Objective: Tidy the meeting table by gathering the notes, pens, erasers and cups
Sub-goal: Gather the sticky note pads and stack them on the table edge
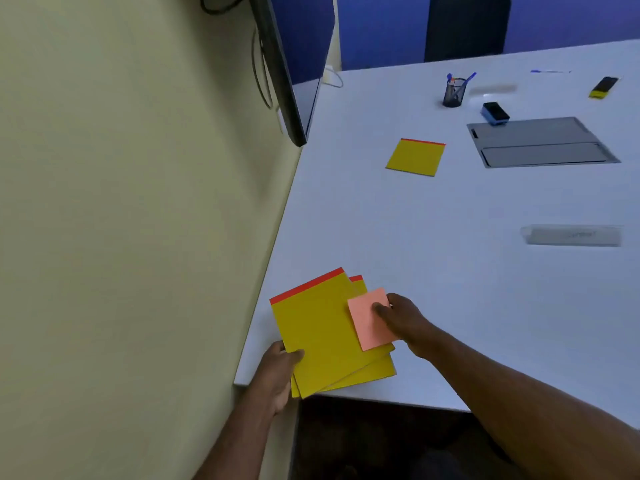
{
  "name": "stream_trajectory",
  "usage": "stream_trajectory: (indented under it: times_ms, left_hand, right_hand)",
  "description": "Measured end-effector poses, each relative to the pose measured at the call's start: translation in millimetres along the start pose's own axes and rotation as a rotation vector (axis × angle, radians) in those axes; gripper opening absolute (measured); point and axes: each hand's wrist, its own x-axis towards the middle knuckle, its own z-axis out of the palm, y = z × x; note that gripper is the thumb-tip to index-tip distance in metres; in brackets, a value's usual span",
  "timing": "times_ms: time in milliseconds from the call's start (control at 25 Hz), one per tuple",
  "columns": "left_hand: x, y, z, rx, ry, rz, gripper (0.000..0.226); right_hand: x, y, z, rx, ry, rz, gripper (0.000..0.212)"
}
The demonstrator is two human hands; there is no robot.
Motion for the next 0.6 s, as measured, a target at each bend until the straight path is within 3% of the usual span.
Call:
stream_trajectory:
  times_ms: [160, 400, 520, 600]
  left_hand:
    - [46.3, 11.4, -8.1, -0.045, -0.028, -0.043, 0.030]
    - [100.9, 31.2, -10.0, -0.018, 0.097, -0.089, 0.031]
    - [116.3, 38.8, -8.1, -0.061, 0.075, -0.110, 0.029]
    - [131.3, 44.1, -2.6, -0.076, 0.066, -0.121, 0.028]
  right_hand:
    - [39.9, 2.6, 4.9, 0.084, 0.044, 0.079, 0.035]
    - [123.1, 20.3, -34.6, 0.026, 0.224, 0.160, 0.016]
    - [147.0, 19.1, -47.0, -0.217, 0.259, 0.220, 0.030]
    - [154.2, 12.3, -55.3, -0.411, 0.423, 0.191, 0.049]
